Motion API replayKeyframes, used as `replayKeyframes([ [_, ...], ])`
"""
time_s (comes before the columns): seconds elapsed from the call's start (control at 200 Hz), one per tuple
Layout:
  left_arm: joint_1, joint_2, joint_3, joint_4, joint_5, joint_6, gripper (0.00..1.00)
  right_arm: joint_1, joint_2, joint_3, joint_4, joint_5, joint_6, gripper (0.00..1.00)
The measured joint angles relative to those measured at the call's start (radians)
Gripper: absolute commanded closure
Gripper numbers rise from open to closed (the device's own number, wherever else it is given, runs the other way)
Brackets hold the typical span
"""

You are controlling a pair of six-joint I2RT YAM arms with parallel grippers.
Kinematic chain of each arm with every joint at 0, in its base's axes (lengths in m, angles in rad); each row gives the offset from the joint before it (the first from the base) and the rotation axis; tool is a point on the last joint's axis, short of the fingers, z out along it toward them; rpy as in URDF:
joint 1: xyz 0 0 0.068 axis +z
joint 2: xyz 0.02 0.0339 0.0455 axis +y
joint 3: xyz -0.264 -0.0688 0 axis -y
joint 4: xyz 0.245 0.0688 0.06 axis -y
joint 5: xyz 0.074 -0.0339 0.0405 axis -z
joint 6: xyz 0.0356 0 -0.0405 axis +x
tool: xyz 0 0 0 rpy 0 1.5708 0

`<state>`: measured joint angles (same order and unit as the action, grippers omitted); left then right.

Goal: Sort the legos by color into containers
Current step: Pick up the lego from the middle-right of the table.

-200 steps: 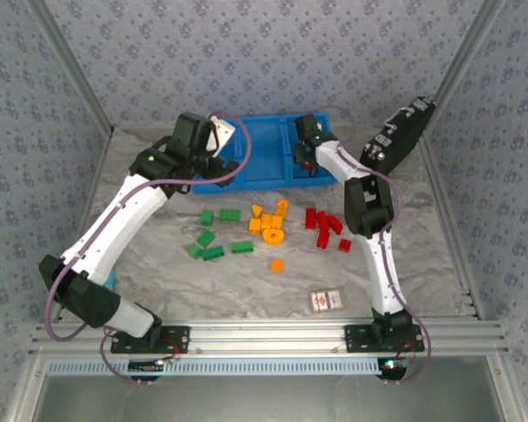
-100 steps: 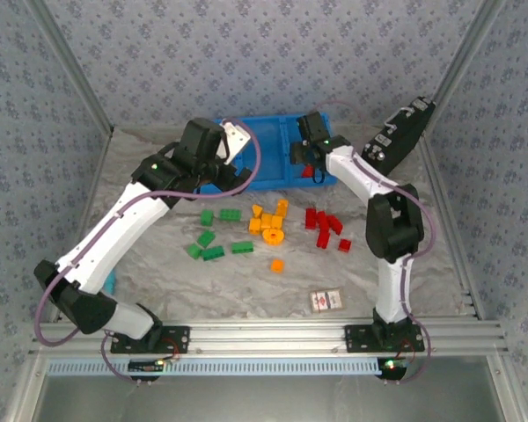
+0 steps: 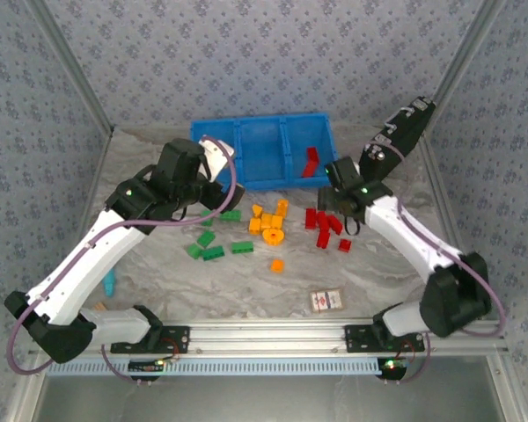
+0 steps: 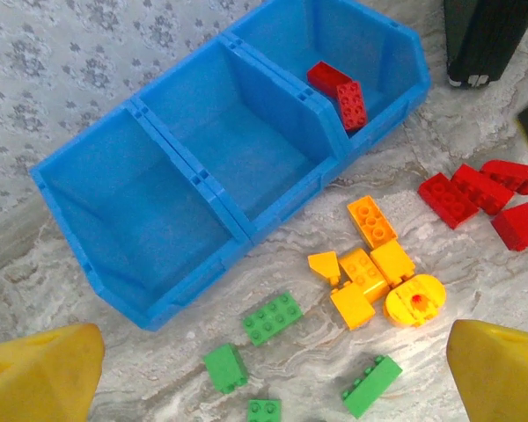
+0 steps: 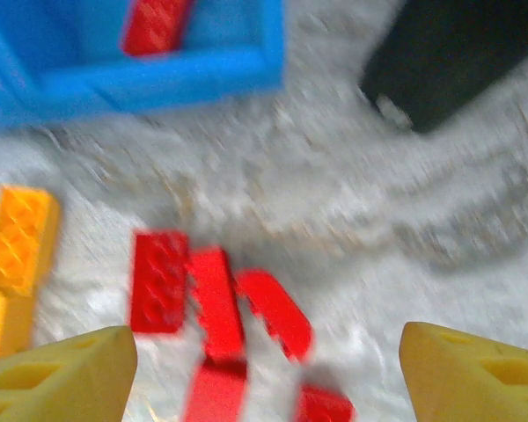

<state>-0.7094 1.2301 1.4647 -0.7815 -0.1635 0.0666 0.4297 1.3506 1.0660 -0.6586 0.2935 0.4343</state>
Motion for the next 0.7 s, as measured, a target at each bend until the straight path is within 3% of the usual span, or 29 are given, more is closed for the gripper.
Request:
replayKeyframes([
  [0.2,0.0,0.0,-0.016,0.0,0.037,-0.027,0.0,-0.066,-0.12,-0.193,-0.027,-0.037,0.091,0.17],
  [0.39,0.0,0.002,-0.016,-0.002,0.052,-0.031,0.0,-0.068,-0.121,-0.286,0.013,-0.079,0.156,0.16],
  [0.7,0.0,0.002,-0.016,-0.002,0.066,-0.034,0.0,-0.071,-0.065,-0.365,0.092,-0.101,0.205,0.24],
])
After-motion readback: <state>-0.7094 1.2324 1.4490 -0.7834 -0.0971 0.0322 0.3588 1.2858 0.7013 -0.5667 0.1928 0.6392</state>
